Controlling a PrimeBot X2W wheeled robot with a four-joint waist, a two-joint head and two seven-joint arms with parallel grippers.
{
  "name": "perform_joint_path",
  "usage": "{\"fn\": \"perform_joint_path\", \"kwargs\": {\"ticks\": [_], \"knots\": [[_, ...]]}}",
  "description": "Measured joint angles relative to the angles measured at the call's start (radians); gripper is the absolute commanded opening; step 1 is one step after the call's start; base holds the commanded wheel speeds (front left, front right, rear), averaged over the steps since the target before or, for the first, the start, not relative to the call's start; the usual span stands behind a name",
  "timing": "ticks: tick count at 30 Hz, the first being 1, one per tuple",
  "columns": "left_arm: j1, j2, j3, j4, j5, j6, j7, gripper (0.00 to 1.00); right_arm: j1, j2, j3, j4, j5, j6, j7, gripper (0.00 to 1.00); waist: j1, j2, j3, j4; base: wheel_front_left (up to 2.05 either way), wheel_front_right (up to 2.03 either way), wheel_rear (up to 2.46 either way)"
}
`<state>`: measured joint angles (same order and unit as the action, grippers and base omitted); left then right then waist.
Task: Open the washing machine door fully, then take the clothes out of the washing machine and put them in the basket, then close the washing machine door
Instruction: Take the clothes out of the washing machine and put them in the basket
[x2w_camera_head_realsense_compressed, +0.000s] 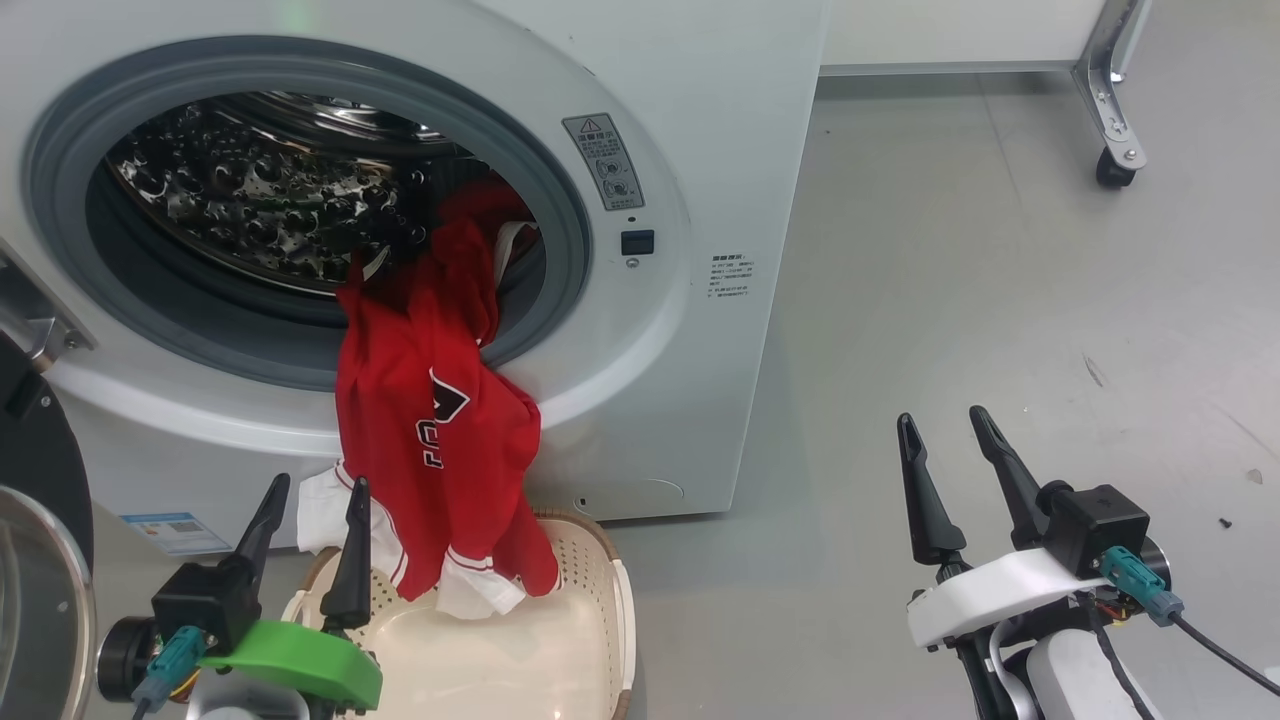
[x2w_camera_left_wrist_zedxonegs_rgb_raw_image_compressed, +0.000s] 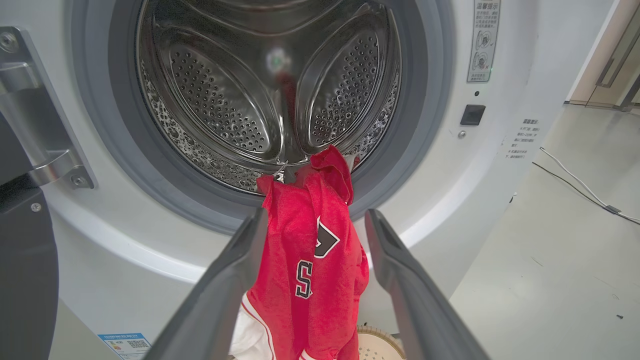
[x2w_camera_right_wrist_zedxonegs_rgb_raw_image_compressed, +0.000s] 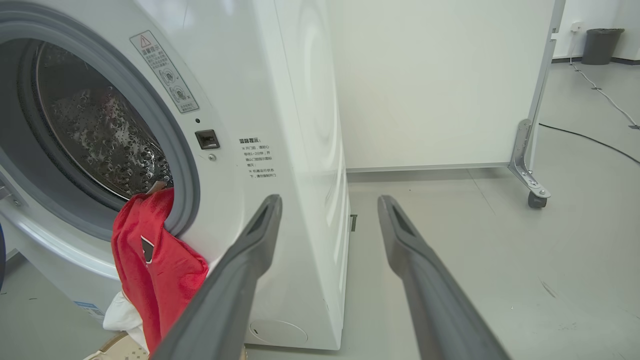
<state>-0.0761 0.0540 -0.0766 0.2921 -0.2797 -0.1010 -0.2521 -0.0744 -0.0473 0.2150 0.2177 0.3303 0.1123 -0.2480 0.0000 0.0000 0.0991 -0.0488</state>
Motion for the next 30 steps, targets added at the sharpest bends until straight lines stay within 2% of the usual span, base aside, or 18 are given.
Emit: {"fn": "perform_joint_path", "kwargs": {"ticks": [14,23,30], "knots": [[0.014,0.0,0.013,-0.026,0.008,0.0,0.0,1.0,0.0,0.0,0.019,-0.018,0.0,0.0,0.0,1.0,0.0,0.0,0.051,-0.016,0.0,0.0,0.0],[0.003,0.003,0.014,-0.025,0.005,0.0,0.006,1.0,-0.01,0.0,0.024,-0.044,0.002,-0.001,0.0,1.0,0.0,0.0,0.13,-0.047,0.0,0.0,0.0],[-0.077,0.019,0.03,-0.013,-0.005,0.0,0.046,1.0,-0.047,0.0,0.033,-0.067,0.002,-0.002,0.0,1.0,0.0,0.0,0.208,-0.077,0.0,0.0,0.0]]}}
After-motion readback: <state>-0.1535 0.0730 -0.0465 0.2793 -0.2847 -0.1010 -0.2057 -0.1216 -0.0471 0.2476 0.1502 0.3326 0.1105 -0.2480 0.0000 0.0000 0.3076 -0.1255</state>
